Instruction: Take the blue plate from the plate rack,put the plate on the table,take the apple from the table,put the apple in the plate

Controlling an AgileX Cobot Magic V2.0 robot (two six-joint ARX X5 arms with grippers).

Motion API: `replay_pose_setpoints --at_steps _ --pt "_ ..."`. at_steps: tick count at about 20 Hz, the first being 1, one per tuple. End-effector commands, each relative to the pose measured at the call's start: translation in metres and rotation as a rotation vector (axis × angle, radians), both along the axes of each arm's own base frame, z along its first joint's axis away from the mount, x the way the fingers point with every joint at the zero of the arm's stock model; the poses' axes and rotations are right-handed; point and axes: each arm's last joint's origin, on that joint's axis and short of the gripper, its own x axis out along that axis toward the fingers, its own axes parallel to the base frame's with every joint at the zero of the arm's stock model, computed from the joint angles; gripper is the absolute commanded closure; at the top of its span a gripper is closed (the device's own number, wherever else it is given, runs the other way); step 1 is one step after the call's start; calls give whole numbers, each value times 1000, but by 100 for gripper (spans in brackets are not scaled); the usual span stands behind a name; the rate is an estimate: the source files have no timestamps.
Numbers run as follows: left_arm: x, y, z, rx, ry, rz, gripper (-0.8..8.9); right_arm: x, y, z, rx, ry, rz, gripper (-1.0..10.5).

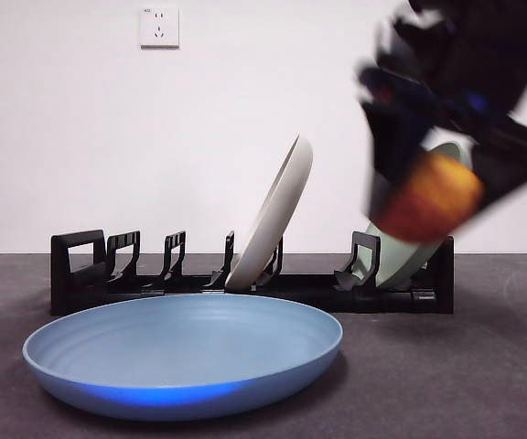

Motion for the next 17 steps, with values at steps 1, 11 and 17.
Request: replay_pose_setpoints --at_steps 1,11,17 --pt "0 0 0 20 -6 9 375 -1 24 23 61 -55 59 959" --pt "-1 4 -10 122 48 51 375 3 139 -26 -35 23 290 959" --pt "-2 5 -13 142 70 53 375 -2 158 -68 -186 36 317 958"
